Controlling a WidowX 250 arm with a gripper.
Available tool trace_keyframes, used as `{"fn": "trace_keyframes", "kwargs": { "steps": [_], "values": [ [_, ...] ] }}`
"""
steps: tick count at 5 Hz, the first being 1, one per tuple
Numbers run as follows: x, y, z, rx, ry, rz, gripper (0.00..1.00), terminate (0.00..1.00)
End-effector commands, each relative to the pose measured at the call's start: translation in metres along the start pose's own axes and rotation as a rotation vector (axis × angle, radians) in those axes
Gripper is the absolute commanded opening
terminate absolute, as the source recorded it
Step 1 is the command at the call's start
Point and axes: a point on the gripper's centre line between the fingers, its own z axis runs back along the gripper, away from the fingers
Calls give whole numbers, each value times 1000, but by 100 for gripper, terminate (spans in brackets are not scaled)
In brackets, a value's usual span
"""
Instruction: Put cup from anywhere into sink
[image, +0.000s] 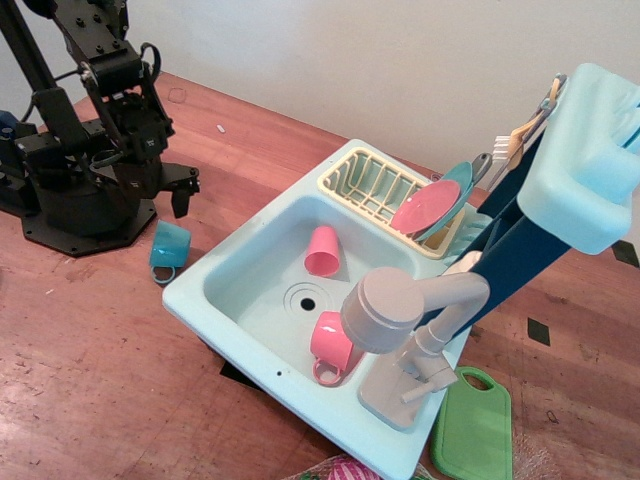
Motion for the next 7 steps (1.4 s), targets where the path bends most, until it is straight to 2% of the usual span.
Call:
{"fn": "trace_keyframes", "kwargs": {
  "steps": [1,4,6,7],
  "values": [
    [0,0,0,0,0,0,100,0],
    [10,-1,-46,-4,-40,-19,100,0],
    [14,-5,-59,-2,-30,-27,100,0],
    [16,-4,-55,9,-4,-25,0,0]
  ]
}}
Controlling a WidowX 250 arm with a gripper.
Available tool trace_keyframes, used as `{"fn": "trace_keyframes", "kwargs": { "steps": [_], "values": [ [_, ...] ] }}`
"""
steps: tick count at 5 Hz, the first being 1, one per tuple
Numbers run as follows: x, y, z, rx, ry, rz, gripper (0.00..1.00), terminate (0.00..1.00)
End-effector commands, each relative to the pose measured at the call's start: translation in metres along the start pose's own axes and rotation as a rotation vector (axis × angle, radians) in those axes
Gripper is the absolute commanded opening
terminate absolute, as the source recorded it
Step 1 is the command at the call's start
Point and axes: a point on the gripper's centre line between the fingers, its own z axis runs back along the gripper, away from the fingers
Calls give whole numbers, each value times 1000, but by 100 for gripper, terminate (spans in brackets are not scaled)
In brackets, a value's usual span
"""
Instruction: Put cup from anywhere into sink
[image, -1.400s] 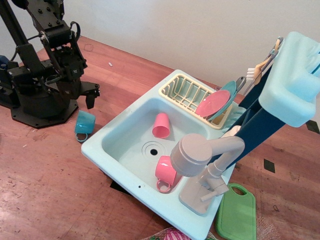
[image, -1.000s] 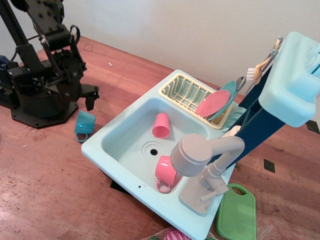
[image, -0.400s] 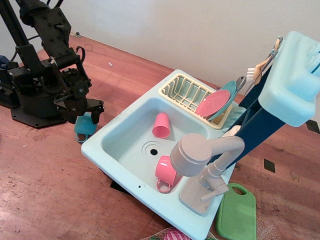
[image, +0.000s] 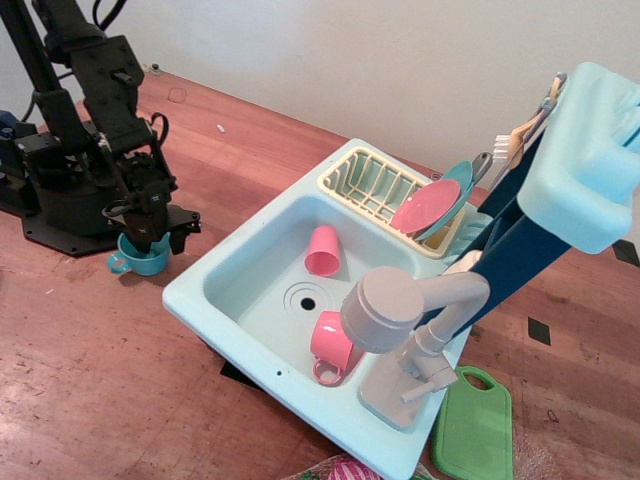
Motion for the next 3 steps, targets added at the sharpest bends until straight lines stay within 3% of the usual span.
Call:
{"fn": "trace_keyframes", "kwargs": {
  "steps": [1,3],
  "values": [
    [4,8,10,11,7,-16,0,0],
    [15,28,16,23,47,-91,0,0]
  ]
}}
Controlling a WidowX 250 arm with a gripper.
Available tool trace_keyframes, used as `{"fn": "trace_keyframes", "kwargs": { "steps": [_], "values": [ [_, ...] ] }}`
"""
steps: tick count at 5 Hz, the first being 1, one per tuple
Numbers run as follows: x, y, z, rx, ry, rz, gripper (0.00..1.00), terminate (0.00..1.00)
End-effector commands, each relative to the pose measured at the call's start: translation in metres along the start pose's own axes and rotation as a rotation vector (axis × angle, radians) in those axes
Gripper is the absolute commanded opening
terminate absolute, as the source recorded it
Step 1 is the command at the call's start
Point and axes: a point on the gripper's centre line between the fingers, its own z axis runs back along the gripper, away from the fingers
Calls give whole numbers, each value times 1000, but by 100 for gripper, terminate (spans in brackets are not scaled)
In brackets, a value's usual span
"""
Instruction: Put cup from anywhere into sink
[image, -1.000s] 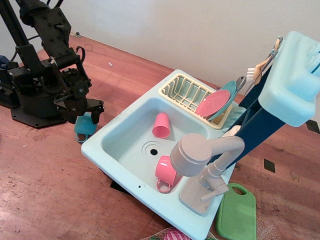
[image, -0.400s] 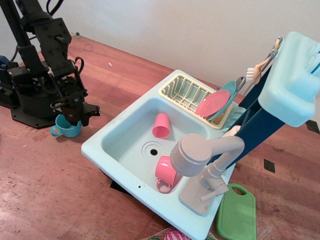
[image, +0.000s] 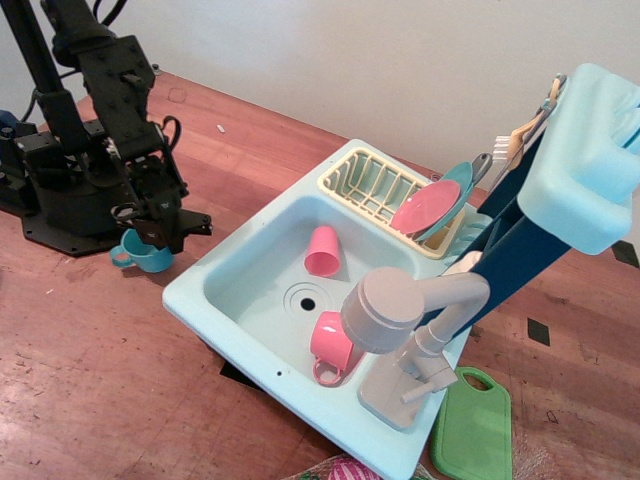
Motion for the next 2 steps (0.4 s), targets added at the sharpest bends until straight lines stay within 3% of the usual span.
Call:
{"fn": "trace_keyframes", "kwargs": {
  "steps": [1,2],
  "values": [
    [2,10,6,34,-23,-25,0,0],
    [-35,26,48,65,50,-39,0,0]
  ]
}}
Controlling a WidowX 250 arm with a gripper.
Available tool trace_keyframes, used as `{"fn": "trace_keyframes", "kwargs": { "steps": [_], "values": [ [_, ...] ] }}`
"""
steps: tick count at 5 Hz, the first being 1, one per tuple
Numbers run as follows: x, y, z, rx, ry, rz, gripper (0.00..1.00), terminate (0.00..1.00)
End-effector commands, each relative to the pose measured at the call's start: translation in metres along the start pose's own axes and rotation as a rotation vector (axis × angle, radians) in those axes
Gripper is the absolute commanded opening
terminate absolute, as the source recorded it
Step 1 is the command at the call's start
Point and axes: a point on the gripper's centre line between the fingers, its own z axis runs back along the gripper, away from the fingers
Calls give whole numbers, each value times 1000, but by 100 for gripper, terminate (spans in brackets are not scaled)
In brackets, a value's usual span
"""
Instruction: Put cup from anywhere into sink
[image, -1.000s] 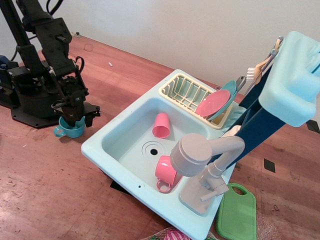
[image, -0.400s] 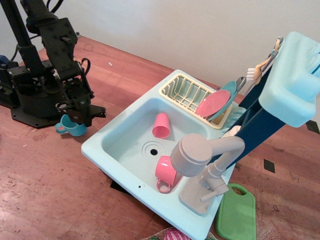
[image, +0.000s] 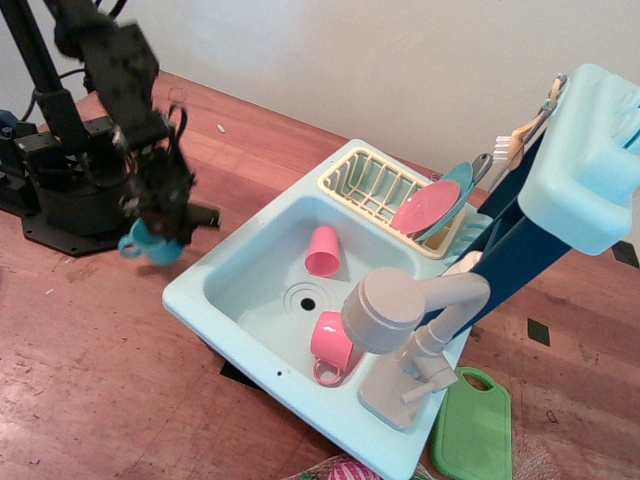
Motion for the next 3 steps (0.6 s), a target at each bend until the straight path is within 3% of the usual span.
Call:
{"fn": "trace_keyframes", "kwargs": {
  "steps": [1,2,3],
  "values": [
    [-36,38,64,67,69,-20,0,0],
    [-21,83,80,141,60,-88,0,0],
    [12,127,77,159,19,-179,0,0]
  ]
}}
